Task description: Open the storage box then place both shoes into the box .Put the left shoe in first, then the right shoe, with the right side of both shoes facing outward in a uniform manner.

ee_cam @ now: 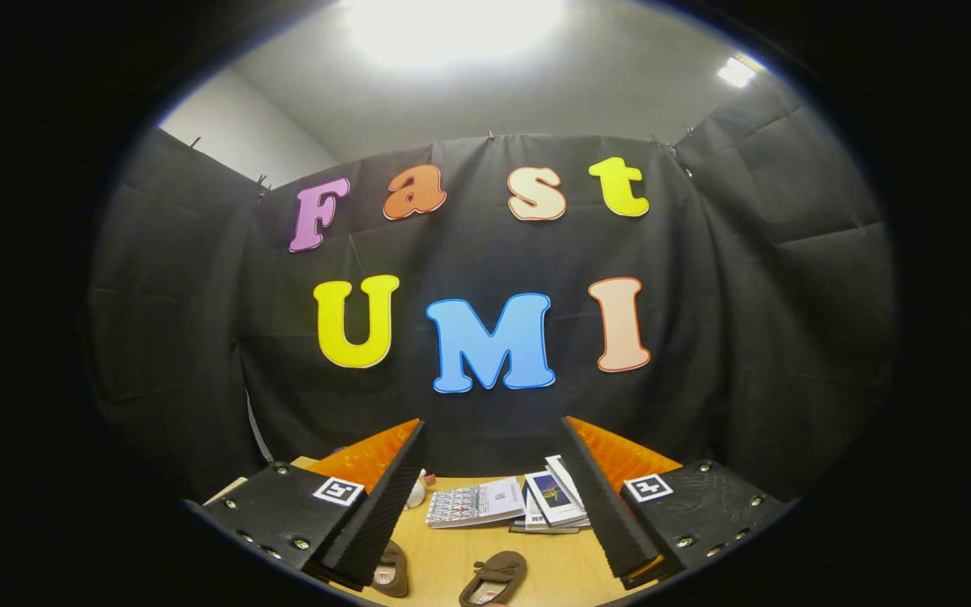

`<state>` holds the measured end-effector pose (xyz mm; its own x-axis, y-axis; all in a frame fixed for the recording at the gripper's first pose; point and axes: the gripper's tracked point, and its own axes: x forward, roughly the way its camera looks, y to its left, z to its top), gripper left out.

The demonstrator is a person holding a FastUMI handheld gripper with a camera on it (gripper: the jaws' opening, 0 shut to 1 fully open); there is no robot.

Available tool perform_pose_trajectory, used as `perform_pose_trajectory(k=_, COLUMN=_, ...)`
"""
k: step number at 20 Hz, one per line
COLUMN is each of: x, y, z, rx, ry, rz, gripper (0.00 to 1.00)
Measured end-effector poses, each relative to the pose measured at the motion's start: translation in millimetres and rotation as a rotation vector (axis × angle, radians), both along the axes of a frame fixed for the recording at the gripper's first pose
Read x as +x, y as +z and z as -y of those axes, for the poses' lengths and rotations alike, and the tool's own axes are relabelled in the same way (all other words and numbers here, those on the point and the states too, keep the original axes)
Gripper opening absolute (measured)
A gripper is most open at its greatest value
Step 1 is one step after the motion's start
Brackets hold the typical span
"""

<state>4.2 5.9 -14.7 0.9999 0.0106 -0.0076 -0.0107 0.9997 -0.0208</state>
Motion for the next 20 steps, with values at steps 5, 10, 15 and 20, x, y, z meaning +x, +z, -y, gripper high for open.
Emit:
perform_pose_trajectory(k=5, x=18.5, y=-39.0, z=-21.0, rx=0.062, ry=0.063, rz=-0.07, gripper=0.97)
perform_pose_trajectory(k=10, x=32.4, y=-87.3, z=-64.3, rx=0.228, ry=0.204, rz=-0.189, gripper=0.97)
perform_pose_trajectory(k=15, x=35.2, y=-148.5, z=-132.2, rx=0.373, ry=0.412, rz=-0.377, gripper=0.97)
perform_pose_trajectory(k=20, x=35.1, y=-208.8, z=-192.2, rx=0.467, ry=0.558, rz=-0.565, gripper=0.97)
